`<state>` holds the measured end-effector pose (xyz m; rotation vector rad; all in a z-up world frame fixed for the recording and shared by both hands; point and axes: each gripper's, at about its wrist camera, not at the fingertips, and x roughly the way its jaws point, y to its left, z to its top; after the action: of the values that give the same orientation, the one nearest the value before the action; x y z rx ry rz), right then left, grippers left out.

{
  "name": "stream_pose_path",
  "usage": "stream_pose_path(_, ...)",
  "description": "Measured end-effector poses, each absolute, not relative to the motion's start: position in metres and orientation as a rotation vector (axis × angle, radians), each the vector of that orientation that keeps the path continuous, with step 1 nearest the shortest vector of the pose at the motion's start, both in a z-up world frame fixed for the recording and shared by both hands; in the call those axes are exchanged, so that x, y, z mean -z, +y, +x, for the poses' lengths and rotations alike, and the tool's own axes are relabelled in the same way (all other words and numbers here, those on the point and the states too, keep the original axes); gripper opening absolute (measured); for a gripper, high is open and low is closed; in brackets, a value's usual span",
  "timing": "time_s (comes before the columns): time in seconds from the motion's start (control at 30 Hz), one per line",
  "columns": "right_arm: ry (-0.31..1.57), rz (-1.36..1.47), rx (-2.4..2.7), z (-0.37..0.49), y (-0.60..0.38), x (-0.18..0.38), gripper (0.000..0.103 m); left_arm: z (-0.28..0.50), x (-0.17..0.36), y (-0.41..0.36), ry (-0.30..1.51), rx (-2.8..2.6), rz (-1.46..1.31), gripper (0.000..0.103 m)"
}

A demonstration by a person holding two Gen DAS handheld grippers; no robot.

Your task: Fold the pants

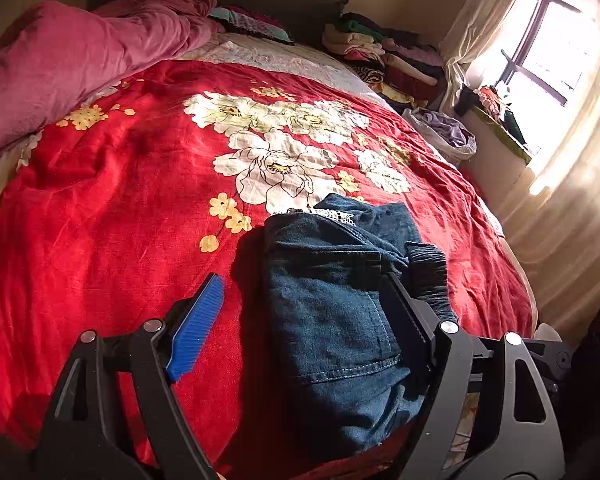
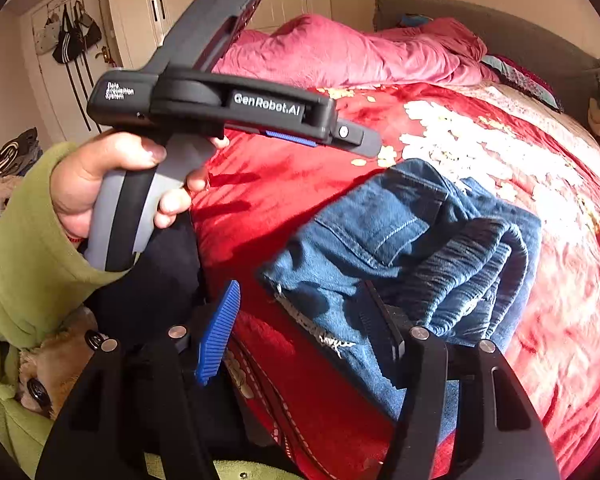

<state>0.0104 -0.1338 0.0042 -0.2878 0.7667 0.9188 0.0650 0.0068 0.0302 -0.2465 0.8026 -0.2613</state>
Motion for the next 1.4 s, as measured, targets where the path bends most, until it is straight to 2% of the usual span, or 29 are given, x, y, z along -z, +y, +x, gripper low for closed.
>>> stream_pose_path(0.43,0.703,-0.275,-0.905,0.0,-0.14,-0.027,0.064,0.049,-0.037,0.028,0.789,0.214,-0.259,0.079)
stream_pose_path(0.87,0.633,-0.156,-0.613,0.023,-0.21,-0.055,0.065,0.028,-0.058,0.044,0.732,0.164,-0.233,0.091)
stream_pose_path(1.13,0.681,-0.041,-0.491,0.044,-0.251,-0.046,0.065,0.036,-0.045,0.024,0.772,0.195,-0.22,0.093)
stream_pose_path(1.4,0.802,0.007,-0.451,0.063,-0.258,-0.012,0.065,0.052,-0.006,-0.003,0.876,0.239,-0.224,0.093)
